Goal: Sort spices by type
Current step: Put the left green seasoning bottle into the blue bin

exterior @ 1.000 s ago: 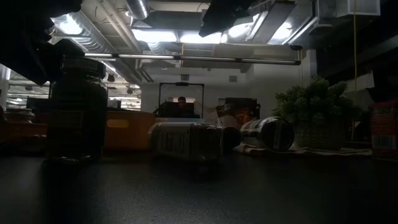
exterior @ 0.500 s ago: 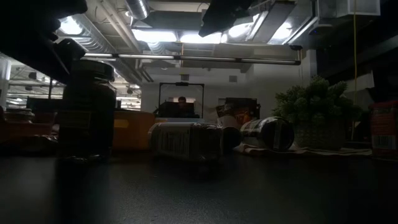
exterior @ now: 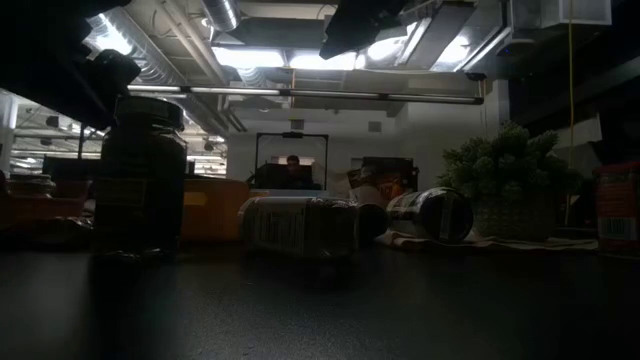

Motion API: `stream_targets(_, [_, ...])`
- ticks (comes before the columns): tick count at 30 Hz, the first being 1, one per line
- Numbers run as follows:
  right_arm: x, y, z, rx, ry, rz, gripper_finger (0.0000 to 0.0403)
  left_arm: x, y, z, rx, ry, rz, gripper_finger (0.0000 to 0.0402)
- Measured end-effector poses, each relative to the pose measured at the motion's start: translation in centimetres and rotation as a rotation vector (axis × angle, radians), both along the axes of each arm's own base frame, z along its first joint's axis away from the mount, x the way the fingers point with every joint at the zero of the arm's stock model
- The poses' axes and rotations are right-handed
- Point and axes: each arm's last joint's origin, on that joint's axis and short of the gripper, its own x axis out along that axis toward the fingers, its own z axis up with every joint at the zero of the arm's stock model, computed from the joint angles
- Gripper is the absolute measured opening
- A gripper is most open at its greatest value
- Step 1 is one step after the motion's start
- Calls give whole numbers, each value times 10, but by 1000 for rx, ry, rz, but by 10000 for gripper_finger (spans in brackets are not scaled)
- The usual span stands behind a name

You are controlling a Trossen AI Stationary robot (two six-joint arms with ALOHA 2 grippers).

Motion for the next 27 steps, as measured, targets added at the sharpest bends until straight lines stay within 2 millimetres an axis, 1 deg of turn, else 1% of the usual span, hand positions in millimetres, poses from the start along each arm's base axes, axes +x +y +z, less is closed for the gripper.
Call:
stream_targets(14, [0,0,0,0,0,0,276,0,0,0,13,-2,-12,224])
stream_targets(18, [0,0,0,0,0,0,276,1,0,1,49,-11,-35,224])
stream_targets(22, [0,0,0,0,0,0,276,1,0,1,6,-17,3,224])
stream_targets(27, [0,0,0,0,0,0,276,1,-1,1,17,-15,-11,224])
